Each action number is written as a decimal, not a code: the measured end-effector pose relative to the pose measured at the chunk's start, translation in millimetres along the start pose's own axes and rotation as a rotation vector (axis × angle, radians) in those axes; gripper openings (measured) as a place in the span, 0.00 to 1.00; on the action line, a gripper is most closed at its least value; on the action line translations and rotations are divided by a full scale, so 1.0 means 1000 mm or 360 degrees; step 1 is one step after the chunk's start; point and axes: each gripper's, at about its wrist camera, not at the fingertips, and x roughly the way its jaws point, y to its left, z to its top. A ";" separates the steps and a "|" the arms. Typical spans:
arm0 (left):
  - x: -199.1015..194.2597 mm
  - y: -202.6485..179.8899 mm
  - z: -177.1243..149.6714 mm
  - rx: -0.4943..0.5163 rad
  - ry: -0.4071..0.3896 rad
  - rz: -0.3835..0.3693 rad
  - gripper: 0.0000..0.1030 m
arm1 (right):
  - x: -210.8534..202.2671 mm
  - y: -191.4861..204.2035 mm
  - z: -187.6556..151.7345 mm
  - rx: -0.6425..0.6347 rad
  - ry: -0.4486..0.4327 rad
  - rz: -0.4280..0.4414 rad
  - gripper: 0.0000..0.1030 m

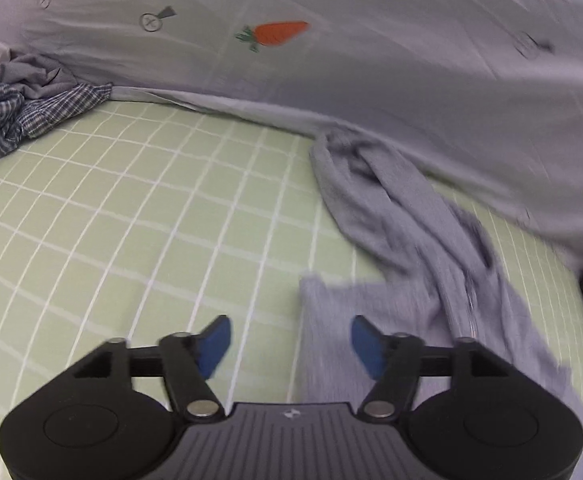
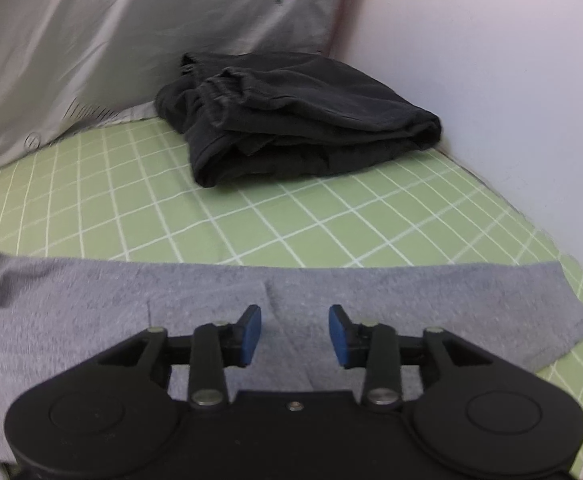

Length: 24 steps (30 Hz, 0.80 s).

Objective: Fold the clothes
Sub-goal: 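Grasp the hoodie hem with the left gripper and lift it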

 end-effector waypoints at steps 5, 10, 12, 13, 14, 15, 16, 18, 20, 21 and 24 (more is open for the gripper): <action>-0.008 -0.018 -0.048 0.0145 0.0108 0.0077 0.68 | -0.003 -0.010 -0.003 0.0138 0.0031 0.0123 0.39; -0.013 -0.008 -0.081 0.0100 0.0143 0.0071 0.29 | -0.001 -0.008 -0.010 0.0181 0.0086 0.0201 0.43; -0.018 -0.002 -0.086 0.0048 0.0123 0.0004 0.15 | 0.000 -0.009 -0.014 0.0193 0.0097 0.0217 0.43; -0.020 0.000 -0.087 0.0042 0.0106 0.0002 0.11 | 0.000 -0.010 -0.015 0.0202 0.0100 0.0223 0.43; -0.023 0.001 -0.088 0.0035 0.0088 0.0001 0.11 | -0.001 -0.011 -0.016 0.0213 0.0102 0.0228 0.43; -0.026 0.002 -0.088 0.0019 0.0073 0.0001 0.11 | -0.002 -0.012 -0.017 0.0224 0.0103 0.0234 0.43; -0.027 0.005 -0.088 -0.0008 0.0062 -0.0001 0.11 | -0.003 -0.014 -0.017 0.0234 0.0105 0.0239 0.43; -0.028 0.011 -0.088 -0.0076 0.0051 -0.0004 0.11 | -0.005 -0.015 -0.019 0.0246 0.0107 0.0248 0.43; -0.026 0.014 -0.089 -0.0104 0.0067 -0.0009 0.11 | -0.008 -0.017 -0.021 0.0246 0.0106 0.0261 0.43; -0.026 0.013 -0.089 -0.0100 0.0070 -0.0007 0.12 | -0.009 -0.017 -0.022 0.0245 0.0105 0.0266 0.43; -0.027 0.006 -0.089 -0.0071 0.0080 0.0048 0.24 | -0.011 -0.018 -0.024 0.0234 0.0102 0.0266 0.43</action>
